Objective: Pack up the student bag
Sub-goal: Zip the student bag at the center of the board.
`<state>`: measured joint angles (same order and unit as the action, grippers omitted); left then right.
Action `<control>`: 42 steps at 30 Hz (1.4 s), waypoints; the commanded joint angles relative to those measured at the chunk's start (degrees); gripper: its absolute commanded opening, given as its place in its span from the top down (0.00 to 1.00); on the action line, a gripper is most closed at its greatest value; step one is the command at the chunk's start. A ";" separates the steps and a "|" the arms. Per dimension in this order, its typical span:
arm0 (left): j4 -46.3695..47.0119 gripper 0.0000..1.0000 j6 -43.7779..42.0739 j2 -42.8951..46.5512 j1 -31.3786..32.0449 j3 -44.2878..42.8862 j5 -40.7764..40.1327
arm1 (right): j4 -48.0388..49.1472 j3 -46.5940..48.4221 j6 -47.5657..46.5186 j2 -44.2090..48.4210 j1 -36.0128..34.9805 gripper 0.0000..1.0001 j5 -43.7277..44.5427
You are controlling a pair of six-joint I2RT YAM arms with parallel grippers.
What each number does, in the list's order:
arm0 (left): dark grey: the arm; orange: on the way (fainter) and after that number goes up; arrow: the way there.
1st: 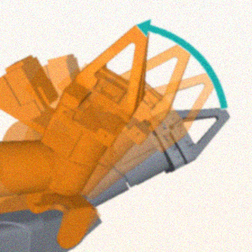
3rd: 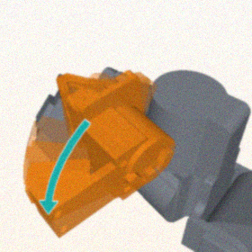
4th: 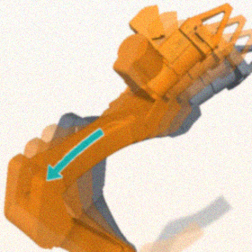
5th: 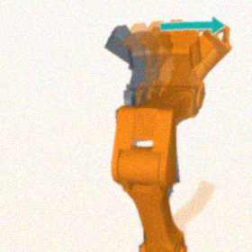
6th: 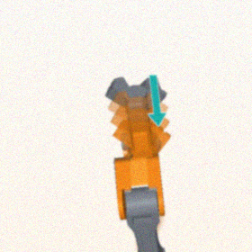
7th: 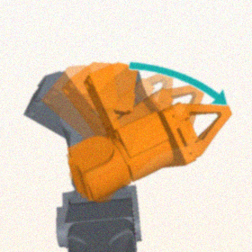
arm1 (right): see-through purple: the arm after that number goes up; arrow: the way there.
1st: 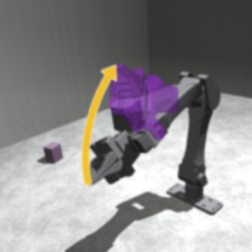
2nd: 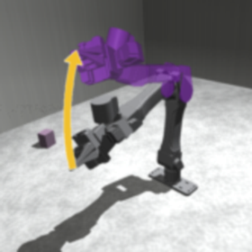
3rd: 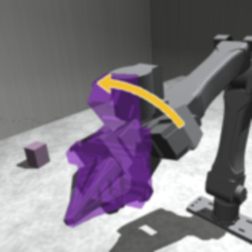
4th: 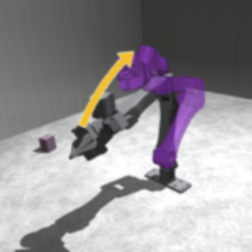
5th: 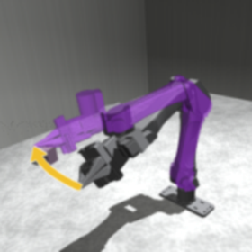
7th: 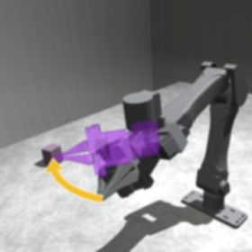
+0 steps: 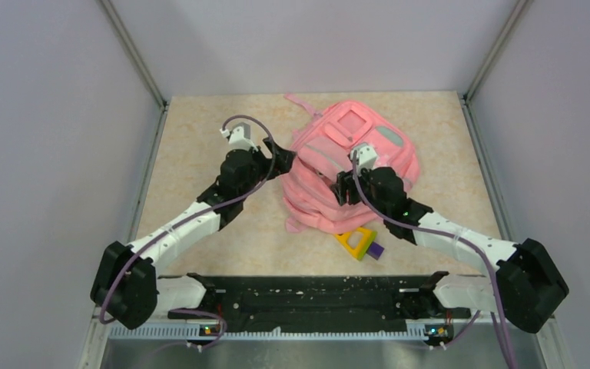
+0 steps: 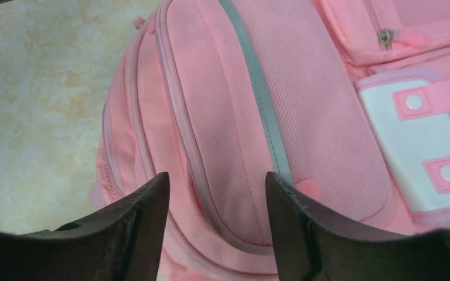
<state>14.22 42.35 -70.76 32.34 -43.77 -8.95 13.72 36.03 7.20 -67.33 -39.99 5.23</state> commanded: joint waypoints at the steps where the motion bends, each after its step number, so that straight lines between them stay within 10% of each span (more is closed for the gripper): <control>1: -3.78 0.10 -8.55 0.11 -3.19 -1.60 12.87 | -6.90 0.57 5.13 3.20 -0.63 0.29 0.57; 8: -1.99 0.09 -21.77 -3.59 -4.71 -2.33 14.96 | -19.60 -0.36 19.79 8.29 7.24 0.17 4.52; 22: 0.41 0.12 -26.87 -9.87 -7.46 -4.48 19.68 | -4.14 -15.54 33.11 11.49 15.51 0.16 6.73; 42: 5.12 0.35 -33.90 -21.34 -7.42 -14.19 30.25 | 6.68 -4.63 17.57 -7.52 21.93 0.61 -3.37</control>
<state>17.76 11.99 -89.97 24.95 -54.17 20.58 17.82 28.99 28.03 -74.46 -18.83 2.83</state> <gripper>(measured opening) 0.687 0.416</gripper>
